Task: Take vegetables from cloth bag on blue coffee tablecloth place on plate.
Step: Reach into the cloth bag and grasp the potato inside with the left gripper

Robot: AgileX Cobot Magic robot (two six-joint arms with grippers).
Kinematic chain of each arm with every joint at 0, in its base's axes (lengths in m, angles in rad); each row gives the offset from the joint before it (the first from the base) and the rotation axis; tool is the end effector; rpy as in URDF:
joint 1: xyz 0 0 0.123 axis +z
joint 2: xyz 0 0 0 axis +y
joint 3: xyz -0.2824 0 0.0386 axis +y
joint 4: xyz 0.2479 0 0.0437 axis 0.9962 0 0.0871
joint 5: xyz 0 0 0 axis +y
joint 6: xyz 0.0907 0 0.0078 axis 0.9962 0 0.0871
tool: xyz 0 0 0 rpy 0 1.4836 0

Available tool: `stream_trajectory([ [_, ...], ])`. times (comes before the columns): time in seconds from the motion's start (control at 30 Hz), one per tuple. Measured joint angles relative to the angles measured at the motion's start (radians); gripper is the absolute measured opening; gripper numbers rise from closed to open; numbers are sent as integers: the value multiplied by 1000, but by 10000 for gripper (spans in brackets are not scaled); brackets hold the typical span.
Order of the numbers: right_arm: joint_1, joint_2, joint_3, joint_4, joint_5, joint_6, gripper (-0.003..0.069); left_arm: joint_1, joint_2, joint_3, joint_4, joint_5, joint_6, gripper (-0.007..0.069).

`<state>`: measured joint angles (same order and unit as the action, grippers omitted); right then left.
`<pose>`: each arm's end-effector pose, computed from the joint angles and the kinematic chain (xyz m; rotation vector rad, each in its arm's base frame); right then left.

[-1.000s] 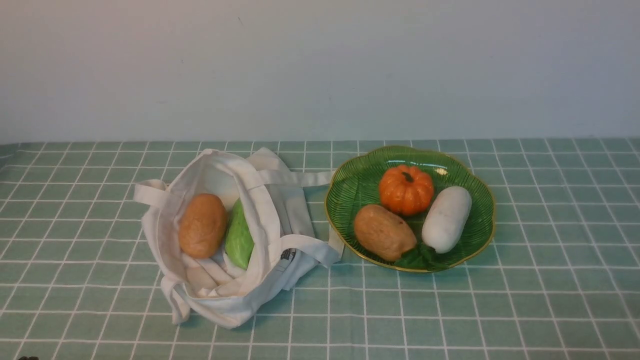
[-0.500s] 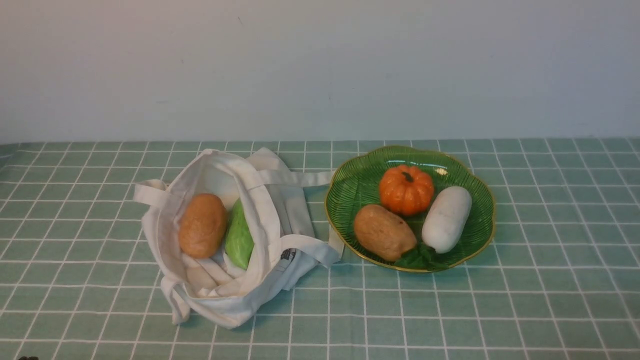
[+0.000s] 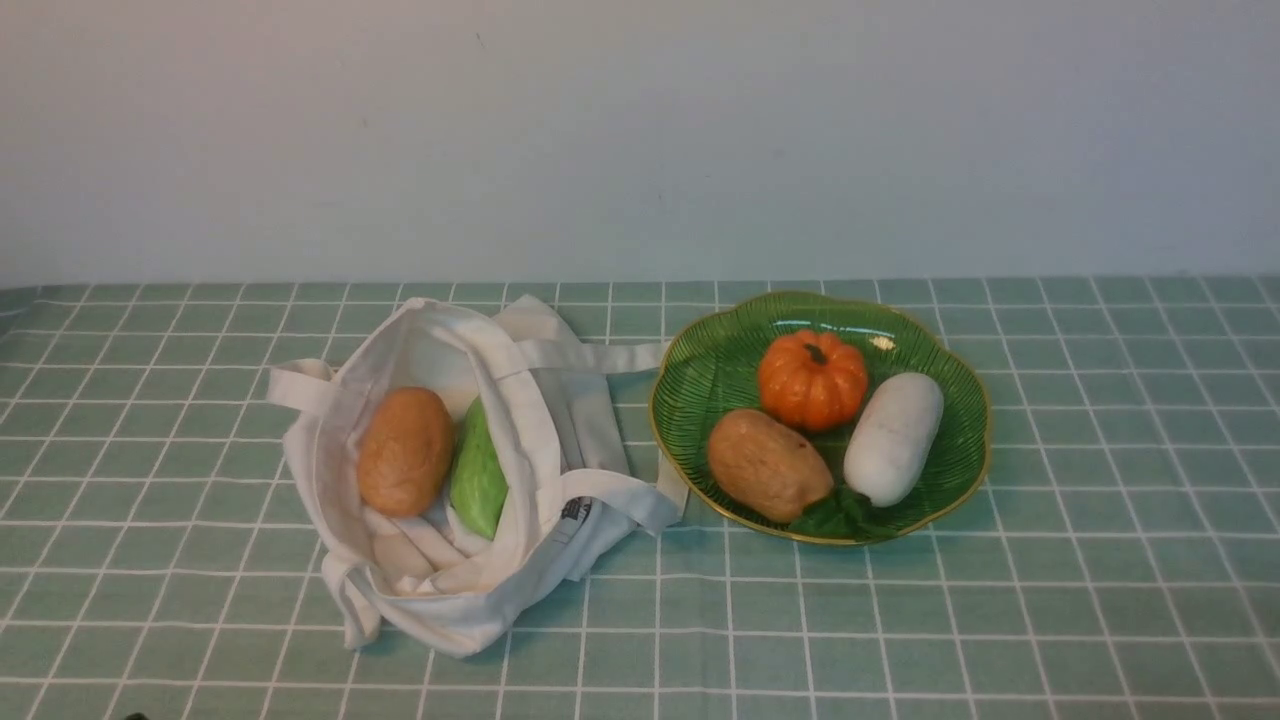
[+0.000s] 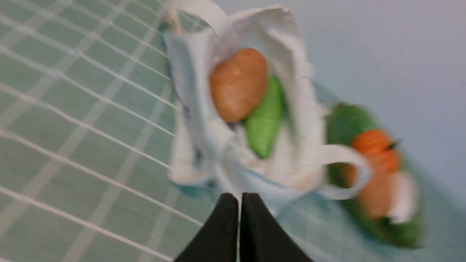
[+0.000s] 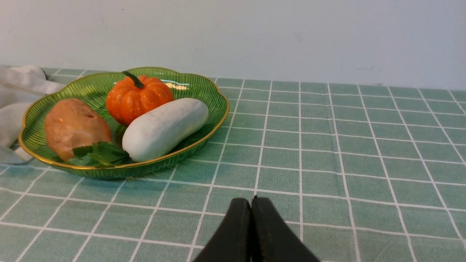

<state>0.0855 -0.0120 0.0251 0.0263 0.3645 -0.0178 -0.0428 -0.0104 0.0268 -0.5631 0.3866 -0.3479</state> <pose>0.0525 0.0054 0.1725 -0.0798 1.8600 0.0727 0.0511 -0.0206 0.1752 -0.6346 1.7990 -0.8217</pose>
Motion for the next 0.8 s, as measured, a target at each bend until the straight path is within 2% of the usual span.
stream_trajectory([
  [0.1, 0, 0, 0, 0, 0, 0, -15, 0, 0, 0, -288, 0, -98, -5],
  [0.13, 0, 0, 0, 0, 0, 0, -15, 0, 0, 0, -305, 0, -102, -5],
  [0.17, 0, 0, 0, 0, 0, 0, -15, 0, 0, 0, -444, -1, -118, -5],
  [0.3, 0, 0, 0, 0, 0, 0, -15, 0, 0, 0, -627, -48, -119, -5],
  [0.5, 0, 0, 0, 0, 0, 0, -15, 0, 0, 0, -686, -141, -65, -5],
  [0.53, 0, 0, 0, 0, 0, 0, -15, 0, 0, -3, -638, -151, 55, -5],
  [0.57, 0, 0, 0, 0, 0, 0, -15, 0, 0, -5, -622, -144, 72, -5],
  [0.6, 0, 0, 0, 0, 0, 0, -15, 0, 0, -30, -578, -100, 192, -5],
  [0.67, 0, 0, 0, 0, 0, 0, -15, 0, 23, -116, -538, 3, 329, -5],
  [0.8, 0, 0, 0, 0, 0, 0, -15, 0, 165, -265, -497, 124, 425, -5],
])
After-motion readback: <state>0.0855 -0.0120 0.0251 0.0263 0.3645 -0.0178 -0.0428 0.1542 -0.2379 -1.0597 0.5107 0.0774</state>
